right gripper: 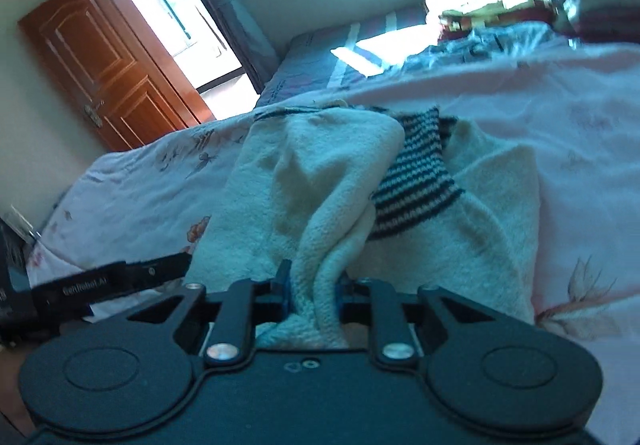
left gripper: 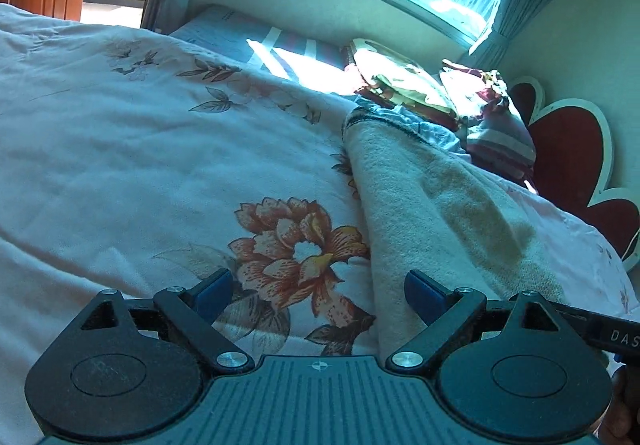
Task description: Fold small clothes
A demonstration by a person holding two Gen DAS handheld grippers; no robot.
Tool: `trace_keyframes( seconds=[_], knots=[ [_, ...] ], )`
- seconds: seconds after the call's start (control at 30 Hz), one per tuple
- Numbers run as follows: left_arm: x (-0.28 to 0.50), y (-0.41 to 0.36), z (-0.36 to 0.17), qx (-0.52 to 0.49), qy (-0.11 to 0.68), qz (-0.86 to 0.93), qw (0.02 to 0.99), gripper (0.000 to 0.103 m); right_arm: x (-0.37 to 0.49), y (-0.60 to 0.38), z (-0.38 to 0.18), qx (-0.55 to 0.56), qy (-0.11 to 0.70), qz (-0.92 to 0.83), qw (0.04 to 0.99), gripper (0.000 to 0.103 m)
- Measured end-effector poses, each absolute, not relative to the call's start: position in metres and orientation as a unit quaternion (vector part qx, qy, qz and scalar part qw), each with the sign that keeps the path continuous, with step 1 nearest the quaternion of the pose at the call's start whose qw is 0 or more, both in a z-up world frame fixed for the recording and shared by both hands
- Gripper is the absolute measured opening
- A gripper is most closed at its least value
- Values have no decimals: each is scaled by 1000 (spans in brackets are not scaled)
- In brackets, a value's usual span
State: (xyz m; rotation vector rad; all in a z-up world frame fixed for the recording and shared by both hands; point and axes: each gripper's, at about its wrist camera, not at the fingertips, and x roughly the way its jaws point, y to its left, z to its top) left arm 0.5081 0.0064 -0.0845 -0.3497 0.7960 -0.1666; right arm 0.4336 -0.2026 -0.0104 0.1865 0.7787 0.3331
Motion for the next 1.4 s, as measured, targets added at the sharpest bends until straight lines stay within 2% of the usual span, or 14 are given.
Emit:
trace_keyframes(
  seconds=[0.13,0.23,0.4,0.6,0.67,0.8,1.0,1.07,1.1,1.13,1.17,1.3,1.4],
  knots=[
    [514,-12,-77,-147,374,-100,910,92,410,-206,7,28,321,145,935,18],
    [518,-33,-68,-115,366,-115,916,92,401,-218,6,21,304,129,944,18],
    [521,-72,-65,-52,367,-132,919,92,404,-249,-12,57,318,108,940,18],
    [520,-92,-71,-35,379,-139,914,92,407,-273,-44,124,350,103,923,19],
    [522,-88,-69,-47,382,-147,911,92,408,-280,-41,149,357,123,914,22],
    [530,-67,-55,-102,349,-163,917,92,414,-311,-30,223,329,140,907,41],
    [560,-64,-61,-101,353,-155,917,92,469,-339,-49,337,350,141,863,41],
    [564,-69,-66,-91,361,-158,914,92,480,-339,-55,356,355,145,852,38],
    [565,-72,-69,-87,366,-158,913,92,481,-338,-56,361,353,151,850,31],
    [567,-73,-74,-82,372,-157,911,92,481,-336,-54,350,345,154,857,15],
    [567,-75,-76,-81,375,-157,910,92,479,-333,-51,326,341,147,869,9],
    [564,-84,-74,-70,371,-179,909,92,462,-335,-43,258,323,125,902,9],
    [563,-100,-80,-24,381,-180,906,92,466,-346,-60,259,350,114,893,9]
  ],
)
